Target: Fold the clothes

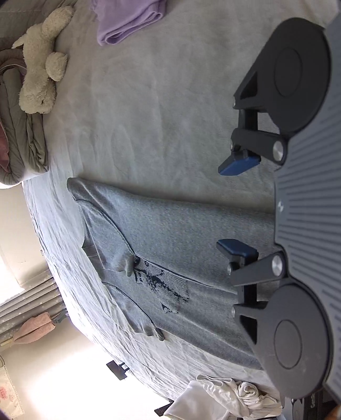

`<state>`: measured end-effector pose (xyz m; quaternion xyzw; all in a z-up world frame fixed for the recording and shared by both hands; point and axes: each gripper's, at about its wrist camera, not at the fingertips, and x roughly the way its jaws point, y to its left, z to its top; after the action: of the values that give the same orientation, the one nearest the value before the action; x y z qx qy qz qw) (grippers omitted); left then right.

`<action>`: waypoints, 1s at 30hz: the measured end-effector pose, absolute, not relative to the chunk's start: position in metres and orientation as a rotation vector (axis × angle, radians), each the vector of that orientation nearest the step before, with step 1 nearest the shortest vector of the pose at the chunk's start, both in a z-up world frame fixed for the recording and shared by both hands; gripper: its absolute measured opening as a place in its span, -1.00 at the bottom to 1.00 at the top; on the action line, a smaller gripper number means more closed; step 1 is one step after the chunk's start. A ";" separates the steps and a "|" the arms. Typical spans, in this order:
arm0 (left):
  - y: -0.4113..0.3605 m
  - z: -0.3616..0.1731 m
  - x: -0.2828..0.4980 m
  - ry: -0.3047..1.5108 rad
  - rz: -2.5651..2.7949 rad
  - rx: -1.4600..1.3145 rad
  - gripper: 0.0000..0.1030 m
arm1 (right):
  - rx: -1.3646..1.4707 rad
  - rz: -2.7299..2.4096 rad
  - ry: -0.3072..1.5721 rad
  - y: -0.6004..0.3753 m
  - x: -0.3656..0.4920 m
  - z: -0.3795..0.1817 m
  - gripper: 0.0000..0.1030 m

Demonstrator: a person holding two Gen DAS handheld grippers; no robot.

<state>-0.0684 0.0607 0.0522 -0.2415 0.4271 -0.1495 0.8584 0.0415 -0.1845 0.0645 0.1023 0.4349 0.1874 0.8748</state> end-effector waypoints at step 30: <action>0.051 0.030 0.048 0.902 -0.332 -0.356 -0.84 | 0.201 0.374 0.859 -0.188 0.189 0.048 -0.49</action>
<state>0.0480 0.0511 0.0297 -0.1704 0.4313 -0.1590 0.8716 0.1889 -0.1875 0.0478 0.0968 0.4130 0.1799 0.8875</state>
